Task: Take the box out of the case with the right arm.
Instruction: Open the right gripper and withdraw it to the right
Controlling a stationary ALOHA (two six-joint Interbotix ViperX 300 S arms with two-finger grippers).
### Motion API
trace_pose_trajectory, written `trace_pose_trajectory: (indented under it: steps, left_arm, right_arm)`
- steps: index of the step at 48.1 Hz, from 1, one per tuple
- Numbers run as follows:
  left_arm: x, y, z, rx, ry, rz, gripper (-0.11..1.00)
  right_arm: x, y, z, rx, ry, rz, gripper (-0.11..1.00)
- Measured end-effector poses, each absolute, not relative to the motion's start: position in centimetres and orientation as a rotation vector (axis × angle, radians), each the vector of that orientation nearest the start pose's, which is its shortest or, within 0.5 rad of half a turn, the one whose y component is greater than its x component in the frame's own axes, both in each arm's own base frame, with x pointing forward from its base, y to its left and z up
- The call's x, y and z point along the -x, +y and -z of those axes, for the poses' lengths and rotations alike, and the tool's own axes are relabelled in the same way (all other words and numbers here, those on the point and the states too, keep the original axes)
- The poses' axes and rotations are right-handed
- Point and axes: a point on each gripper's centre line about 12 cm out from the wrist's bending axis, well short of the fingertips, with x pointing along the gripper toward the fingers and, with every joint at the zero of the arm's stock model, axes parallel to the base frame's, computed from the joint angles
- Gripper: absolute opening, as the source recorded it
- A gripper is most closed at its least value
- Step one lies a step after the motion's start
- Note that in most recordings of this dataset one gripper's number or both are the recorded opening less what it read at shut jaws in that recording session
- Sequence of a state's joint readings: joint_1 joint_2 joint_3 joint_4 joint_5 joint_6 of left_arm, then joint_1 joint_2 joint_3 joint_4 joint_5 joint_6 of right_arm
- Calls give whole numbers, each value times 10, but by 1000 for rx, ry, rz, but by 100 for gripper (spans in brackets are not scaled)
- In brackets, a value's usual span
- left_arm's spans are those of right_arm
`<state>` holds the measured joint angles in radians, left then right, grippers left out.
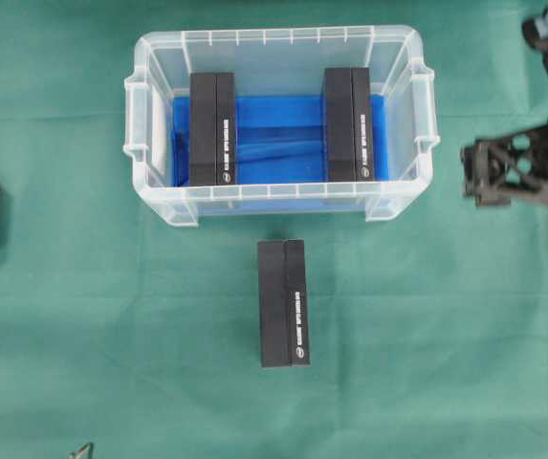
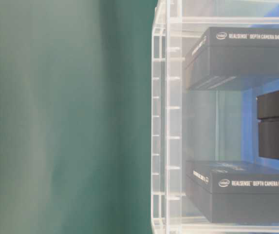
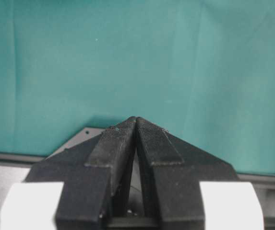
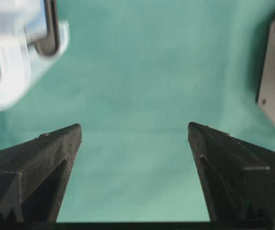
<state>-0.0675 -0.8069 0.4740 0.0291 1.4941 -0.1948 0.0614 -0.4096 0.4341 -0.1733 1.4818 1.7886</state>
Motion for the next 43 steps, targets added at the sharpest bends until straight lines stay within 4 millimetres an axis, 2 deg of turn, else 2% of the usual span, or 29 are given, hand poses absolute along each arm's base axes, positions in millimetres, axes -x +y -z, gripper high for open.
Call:
trace_pose_trajectory:
  steps: [5, 20, 26, 43]
  left_arm:
    - [-155, -7, -367, 115, 1157, -78, 0]
    - [-156, -7, -367, 113, 1160, -77, 0]
    - [-157, -7, -366, 113, 1163, -77, 0]
    - [-157, -7, -366, 112, 1164, -77, 0]
  right_arm:
    - [-241, -29, -304, -1233, 941, 1326, 88]
    - [-235, -78, -304, -1221, 932, 1324, 88]
    - [-234, -86, -304, -1226, 927, 1316, 88]
    - [-234, -86, -302, -1229, 939, 1312, 88]
